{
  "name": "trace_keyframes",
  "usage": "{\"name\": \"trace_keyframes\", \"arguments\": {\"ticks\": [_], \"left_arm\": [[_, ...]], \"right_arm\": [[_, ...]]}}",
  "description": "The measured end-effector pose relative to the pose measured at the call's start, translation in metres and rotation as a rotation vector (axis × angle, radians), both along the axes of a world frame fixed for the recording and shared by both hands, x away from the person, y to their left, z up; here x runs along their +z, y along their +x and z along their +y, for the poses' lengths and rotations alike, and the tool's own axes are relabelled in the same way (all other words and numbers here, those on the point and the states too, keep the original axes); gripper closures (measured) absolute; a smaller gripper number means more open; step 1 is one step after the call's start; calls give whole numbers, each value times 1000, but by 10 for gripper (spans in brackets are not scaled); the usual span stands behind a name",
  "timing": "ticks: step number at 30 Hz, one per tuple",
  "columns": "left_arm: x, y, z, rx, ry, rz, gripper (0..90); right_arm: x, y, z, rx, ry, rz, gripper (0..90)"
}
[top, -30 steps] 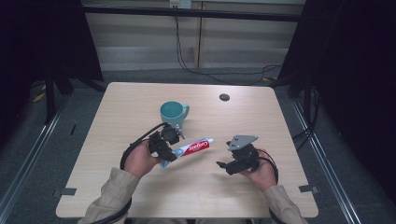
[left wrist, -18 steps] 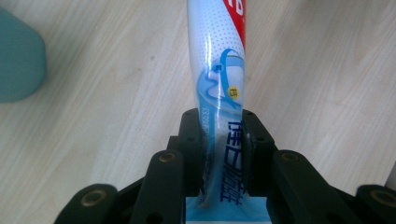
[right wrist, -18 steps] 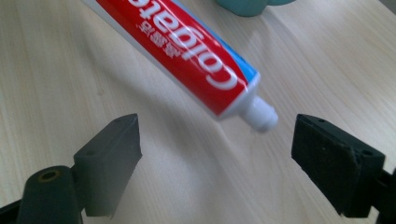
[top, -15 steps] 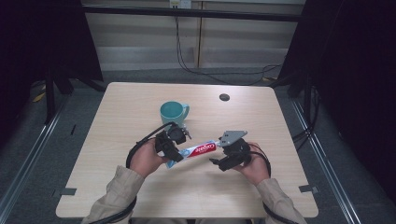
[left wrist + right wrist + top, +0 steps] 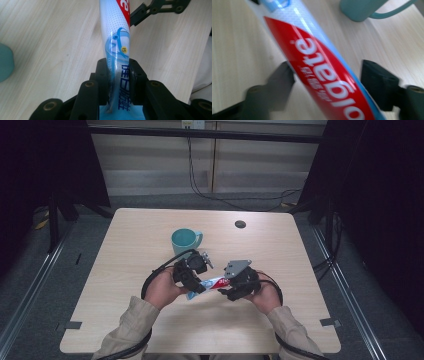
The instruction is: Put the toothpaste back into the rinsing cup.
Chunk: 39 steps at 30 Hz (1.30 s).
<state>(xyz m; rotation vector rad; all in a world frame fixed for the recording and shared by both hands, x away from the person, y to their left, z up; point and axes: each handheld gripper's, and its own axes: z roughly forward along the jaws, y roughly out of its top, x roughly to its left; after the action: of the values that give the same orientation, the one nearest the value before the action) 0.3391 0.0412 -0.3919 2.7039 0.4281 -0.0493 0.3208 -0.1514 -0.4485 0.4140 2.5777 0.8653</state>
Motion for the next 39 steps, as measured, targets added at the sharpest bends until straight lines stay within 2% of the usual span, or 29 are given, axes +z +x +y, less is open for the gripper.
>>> {"name": "trace_keyframes", "arguments": {"ticks": [1, 3, 4, 5, 6, 7, 8, 9, 10, 11, 12, 13, 14, 15, 17, 18, 19, 21, 25, 28, 29, 32, 34, 35, 39], "left_arm": [[0, 0, 0, -3, -2, -5, 741], [-1, -1, -2, -9, 6, -8, 741], [-1, -1, -2, -11, 2, -6, 737], [-1, -1, -3, -24, 7, -25, 728], [-1, -1, -3, -24, 7, -25, 719], [0, 0, -1, -30, -3, -31, 709], [0, 0, -1, -30, -3, -31, 699], [-1, 1, 0, -22, -27, -30, 699], [-1, 3, 1, -43, -22, -31, 675], [-2, 2, 3, -34, -47, -65, 612], [-2, 2, 3, -34, -47, -65, 579], [0, 0, 5, -24, -62, -124, 524], [0, 0, 5, -24, -62, -124, 478], [3, 3, 10, -6, -78, -156, 394], [5, 3, 15, 11, -88, -172, 340], [5, 3, 15, 11, -88, -172, 332], [9, 5, 22, 55, -140, -161, 313], [14, 6, 28, 73, -178, -178, 287], [15, 8, 35, 98, -199, -181, 261], [14, 9, 40, 124, -217, -160, 249], [11, 10, 42, 136, -224, -140, 244], [10, 10, 46, 144, -233, -139, 235], [8, 11, 48, 158, -241, -133, 232], [5, 11, 50, 168, -253, -121, 230], [3, 11, 55, 184, -283, -117, 225]], "right_arm": [[0, 0, 0, 0, 0, 0, 305], [0, -2, 2, 12, -29, -2, 377], [-1, -1, 1, 27, -37, 16, 442], [-1, -2, 1, 35, -44, 13, 506], [-1, -2, 1, 35, -44, 13, 506], [-1, -4, 1, 37, -59, 20, 576], [-1, -4, 1, 37, -59, 20, 576], [-1, -4, 1, 48, -54, 18, 599], [-1, -5, 1, 54, -62, 24, 628], [0, -5, 1, 63, -68, 41, 669], [0, -5, 1, 63, -68, 41, 669], [2, -6, 0, 50, -60, 40, 685], [2, -6, 0, 50, -60, 40, 685], [3, -5, -3, 47, -39, 43, 696], [5, -4, -6, 37, -45, 39, 703], [5, -4, -6, 37, -45, 39, 703], [6, -4, -10, 33, -39, 35, 707], [7, -4, -13, 28, -52, 39, 709], [5, -2, -19, 4, -59, 46, 714], [6, -2, -26, -7, -56, 43, 715], [6, 0, -30, -27, -51, 54, 716], [6, 1, -34, -43, -54, 58, 716], [7, 2, -39, -61, -37, 70, 717], [8, 2, -39, -64, -36, 63, 718], [10, 4, -41, -72, -29, 67, 718]]}}
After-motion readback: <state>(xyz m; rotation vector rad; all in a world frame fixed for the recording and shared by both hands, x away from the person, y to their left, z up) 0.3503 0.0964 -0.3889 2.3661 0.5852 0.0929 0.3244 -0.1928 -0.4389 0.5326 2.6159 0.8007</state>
